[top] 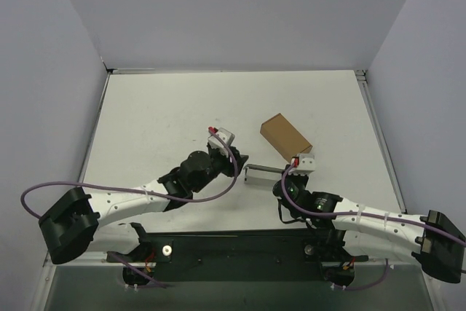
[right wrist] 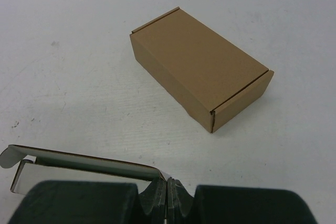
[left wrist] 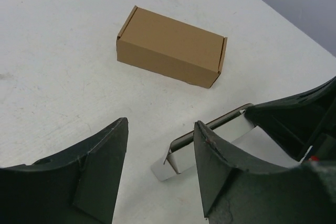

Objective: Fold the paper box

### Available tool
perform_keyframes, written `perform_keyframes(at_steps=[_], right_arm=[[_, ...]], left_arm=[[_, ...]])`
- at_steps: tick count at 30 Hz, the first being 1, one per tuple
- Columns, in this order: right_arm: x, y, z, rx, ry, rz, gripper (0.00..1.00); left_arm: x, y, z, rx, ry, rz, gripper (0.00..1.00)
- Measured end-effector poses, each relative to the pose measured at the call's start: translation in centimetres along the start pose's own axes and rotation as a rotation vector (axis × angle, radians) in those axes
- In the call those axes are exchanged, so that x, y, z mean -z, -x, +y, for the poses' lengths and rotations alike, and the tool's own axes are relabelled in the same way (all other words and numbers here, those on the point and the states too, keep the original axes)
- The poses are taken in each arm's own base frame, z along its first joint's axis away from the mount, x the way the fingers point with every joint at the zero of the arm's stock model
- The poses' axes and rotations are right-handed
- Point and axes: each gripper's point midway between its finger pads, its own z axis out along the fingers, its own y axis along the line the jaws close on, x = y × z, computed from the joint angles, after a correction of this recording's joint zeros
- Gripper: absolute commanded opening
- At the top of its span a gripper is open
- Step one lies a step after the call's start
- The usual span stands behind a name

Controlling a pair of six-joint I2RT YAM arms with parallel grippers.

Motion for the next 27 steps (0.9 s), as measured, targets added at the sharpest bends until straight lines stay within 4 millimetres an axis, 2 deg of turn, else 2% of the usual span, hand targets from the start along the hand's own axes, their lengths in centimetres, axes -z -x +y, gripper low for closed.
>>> perform_keyframes(at_steps=[3,7,12,18,22,27], right_arm=[[0.1,0.0,0.1,0.01,0.002,0.003,0.0],[0.0,0.0,0.2,0.016,0.001,0.005,0.0],[0.0,0.0,0.3,0.019,0.0,0.006,0.0],[0.0,0.0,0.3,0.023,0.001,0.006,0.0],[0.0,0.0,0.3,0.023,0.001,0.006,0.0],[0.0,0.1,0.3,0.029,0.002,0.006,0.0]], left_arm=[[0.1,-0.9,0.9,-0.035,-0.031,0.056,0.6],[0.3,-4.0,0.1,-0.096,-0.118,0.19,0.55],[0.1,-6.5,-0.4,-0.137,-0.17,0.288,0.53],[-0.1,-6.9,0.0,-0.168,-0.155,0.311,0.52],[-0.6,-6.9,0.3,-0.182,-0.138,0.312,0.4],[-0.9,-7.3,0.7,-0.191,-0.12,0.33,0.31]])
